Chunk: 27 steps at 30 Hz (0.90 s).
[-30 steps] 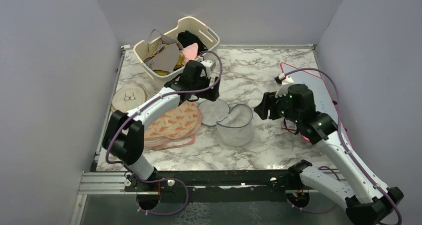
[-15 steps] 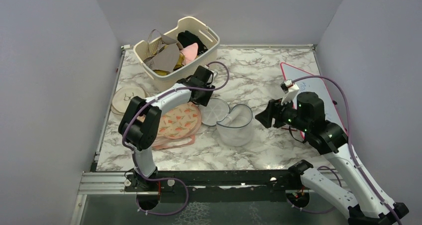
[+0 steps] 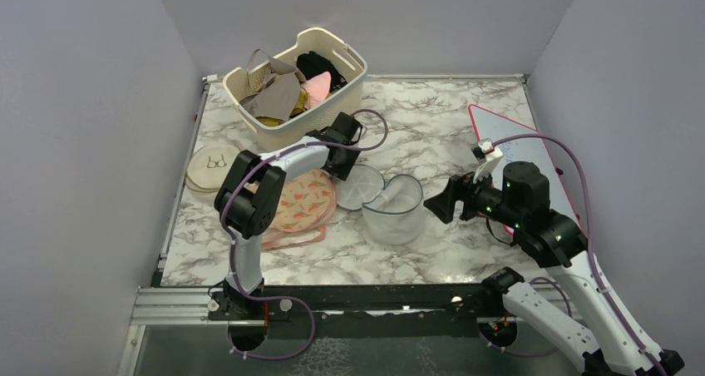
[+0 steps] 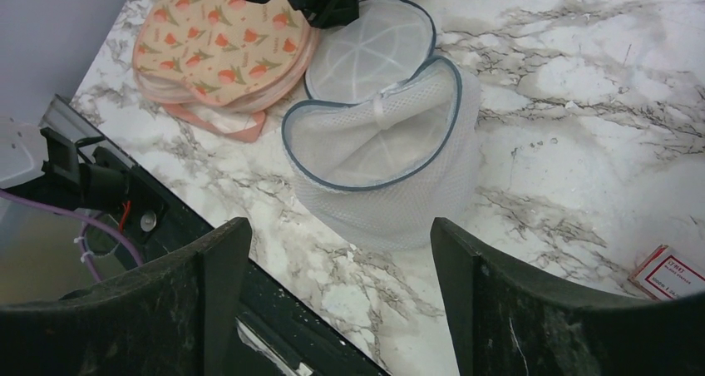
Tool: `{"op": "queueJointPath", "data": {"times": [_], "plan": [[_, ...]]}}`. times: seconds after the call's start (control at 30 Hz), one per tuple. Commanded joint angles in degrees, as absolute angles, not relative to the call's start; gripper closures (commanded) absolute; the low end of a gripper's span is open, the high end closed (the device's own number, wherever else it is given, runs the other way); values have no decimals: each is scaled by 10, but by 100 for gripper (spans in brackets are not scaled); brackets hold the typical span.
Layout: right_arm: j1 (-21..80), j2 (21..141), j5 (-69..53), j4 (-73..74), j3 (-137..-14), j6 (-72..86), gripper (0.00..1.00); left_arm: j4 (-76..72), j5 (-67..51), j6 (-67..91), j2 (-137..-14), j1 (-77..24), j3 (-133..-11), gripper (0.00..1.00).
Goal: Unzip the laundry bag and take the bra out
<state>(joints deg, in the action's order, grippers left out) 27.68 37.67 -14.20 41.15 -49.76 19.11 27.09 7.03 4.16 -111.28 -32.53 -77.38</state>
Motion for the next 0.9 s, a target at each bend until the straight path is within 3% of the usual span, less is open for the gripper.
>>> {"op": "queueJointPath", "data": {"times": [0.0,0.17,0.57,0.87], "plan": [[278,373,-161,396,-488,179,21,280,82,33,-1131,-328,-796,63],[278,353,-147,393,-483,186,22,284,51,38,-1155,-328,-806,68],[278,350,-134,391,-480,191,22,295,56,31,-1145,-356,-820,100],[278,343,-132,389,-477,191,22,247,166,32,-1042,-417,-771,100]]}}
